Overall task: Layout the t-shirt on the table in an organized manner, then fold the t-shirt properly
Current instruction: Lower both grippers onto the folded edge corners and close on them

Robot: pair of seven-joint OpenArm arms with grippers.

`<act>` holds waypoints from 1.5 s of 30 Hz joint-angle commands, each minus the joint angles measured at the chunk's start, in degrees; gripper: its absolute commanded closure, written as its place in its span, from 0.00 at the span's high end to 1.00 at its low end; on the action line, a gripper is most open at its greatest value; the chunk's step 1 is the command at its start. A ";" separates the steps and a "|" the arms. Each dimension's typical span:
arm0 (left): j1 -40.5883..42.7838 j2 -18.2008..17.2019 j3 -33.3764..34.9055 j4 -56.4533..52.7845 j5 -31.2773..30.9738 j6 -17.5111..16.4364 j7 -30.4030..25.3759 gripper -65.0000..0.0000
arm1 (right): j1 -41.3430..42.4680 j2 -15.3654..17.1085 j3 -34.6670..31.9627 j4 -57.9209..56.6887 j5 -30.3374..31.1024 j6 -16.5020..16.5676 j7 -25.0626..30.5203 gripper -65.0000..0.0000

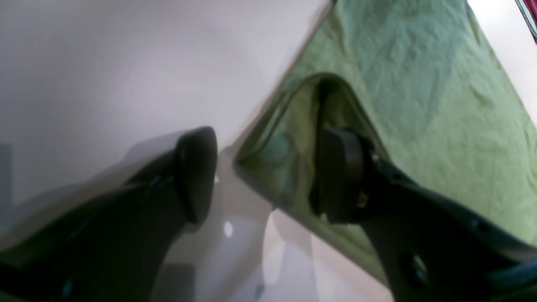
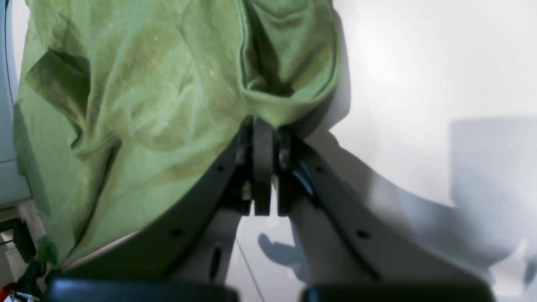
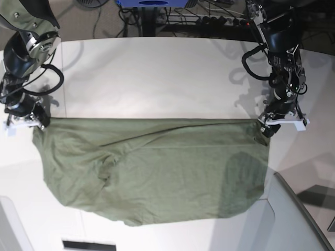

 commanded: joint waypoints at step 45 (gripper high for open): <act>-3.63 -0.13 -0.21 -5.95 0.36 0.48 1.85 0.14 | 1.25 0.79 -0.17 0.66 0.43 0.48 0.58 0.00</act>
